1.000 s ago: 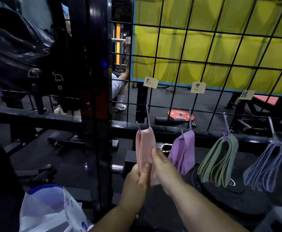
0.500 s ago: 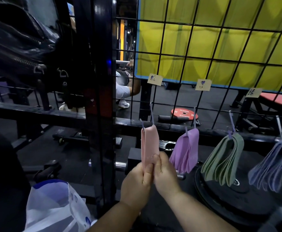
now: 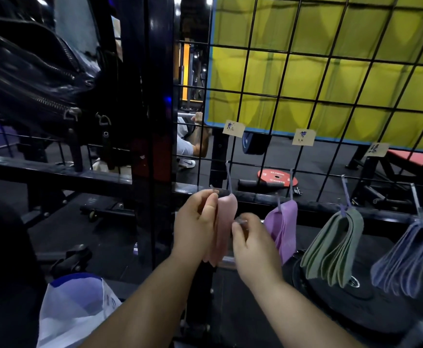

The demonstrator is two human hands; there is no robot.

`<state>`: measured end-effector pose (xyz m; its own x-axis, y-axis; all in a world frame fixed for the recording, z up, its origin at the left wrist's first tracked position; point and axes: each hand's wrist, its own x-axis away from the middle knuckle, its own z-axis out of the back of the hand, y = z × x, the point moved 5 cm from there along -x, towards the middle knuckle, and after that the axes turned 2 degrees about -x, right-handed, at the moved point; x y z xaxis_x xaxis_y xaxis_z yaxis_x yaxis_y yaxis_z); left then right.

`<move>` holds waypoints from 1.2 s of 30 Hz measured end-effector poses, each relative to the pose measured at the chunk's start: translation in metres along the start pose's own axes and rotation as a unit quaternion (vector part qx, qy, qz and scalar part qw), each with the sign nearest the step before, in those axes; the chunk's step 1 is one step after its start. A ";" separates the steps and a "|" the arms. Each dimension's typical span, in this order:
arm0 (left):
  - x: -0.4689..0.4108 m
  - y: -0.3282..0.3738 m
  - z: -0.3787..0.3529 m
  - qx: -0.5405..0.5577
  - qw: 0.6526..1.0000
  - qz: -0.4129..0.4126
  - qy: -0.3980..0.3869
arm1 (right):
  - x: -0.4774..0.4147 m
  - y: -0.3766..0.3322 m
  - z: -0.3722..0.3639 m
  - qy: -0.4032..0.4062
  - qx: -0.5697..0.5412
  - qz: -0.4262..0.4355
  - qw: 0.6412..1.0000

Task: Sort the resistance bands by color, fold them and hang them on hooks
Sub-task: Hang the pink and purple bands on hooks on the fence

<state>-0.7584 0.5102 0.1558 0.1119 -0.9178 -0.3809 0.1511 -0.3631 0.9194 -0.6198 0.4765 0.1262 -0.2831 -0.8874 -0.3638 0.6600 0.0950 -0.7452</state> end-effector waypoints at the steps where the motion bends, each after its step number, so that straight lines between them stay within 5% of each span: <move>1: -0.001 0.000 0.000 0.003 1.000 0.009 -0.001 | -0.003 -0.004 0.002 0.012 -0.020 0.004 1.000; 14: -0.014 0.006 0.002 0.083 0.994 0.067 -0.031 | -0.032 -0.035 0.004 -0.043 -0.123 -0.074 0.989; 23: -0.019 0.024 0.014 0.102 0.994 0.045 -0.015 | -0.041 -0.059 0.010 -0.054 -0.139 -0.012 0.989; 30: -0.012 0.027 0.002 0.080 0.995 0.025 -0.061 | -0.035 -0.044 0.015 0.017 -0.151 0.028 0.988; 36: -0.014 0.029 -0.005 0.056 0.998 0.026 -0.022 | -0.039 -0.045 0.021 -0.016 -0.128 -0.002 0.992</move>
<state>-0.7509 0.5135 0.1873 0.0741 -0.9414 -0.3291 0.0360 -0.3272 0.9443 -0.6240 0.4971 0.1861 -0.2593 -0.9017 -0.3459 0.4601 0.1996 -0.8652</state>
